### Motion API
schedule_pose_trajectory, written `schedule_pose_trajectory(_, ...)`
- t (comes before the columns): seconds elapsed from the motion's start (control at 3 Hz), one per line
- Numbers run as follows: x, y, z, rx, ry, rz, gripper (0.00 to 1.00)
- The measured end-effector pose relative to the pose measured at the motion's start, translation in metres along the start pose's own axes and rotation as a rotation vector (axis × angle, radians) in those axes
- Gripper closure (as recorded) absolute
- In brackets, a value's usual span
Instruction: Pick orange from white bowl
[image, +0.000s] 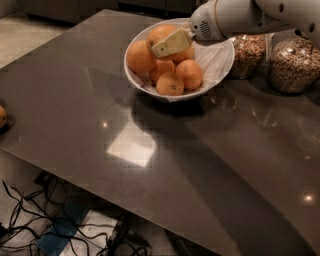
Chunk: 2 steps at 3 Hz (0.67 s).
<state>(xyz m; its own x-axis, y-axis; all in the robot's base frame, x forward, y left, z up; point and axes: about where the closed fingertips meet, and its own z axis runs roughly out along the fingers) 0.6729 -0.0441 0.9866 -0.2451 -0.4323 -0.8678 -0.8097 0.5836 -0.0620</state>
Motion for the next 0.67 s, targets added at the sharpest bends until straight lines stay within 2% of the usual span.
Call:
schedule_pose_trajectory(0.33, -0.0130, -0.0353, -0.0312, 0.083, 0.016, -0.050, 1.00)
schedule_pose_trajectory(0.67, -0.0130, -0.0353, -0.0311, 0.083, 0.016, -0.050, 1.00)
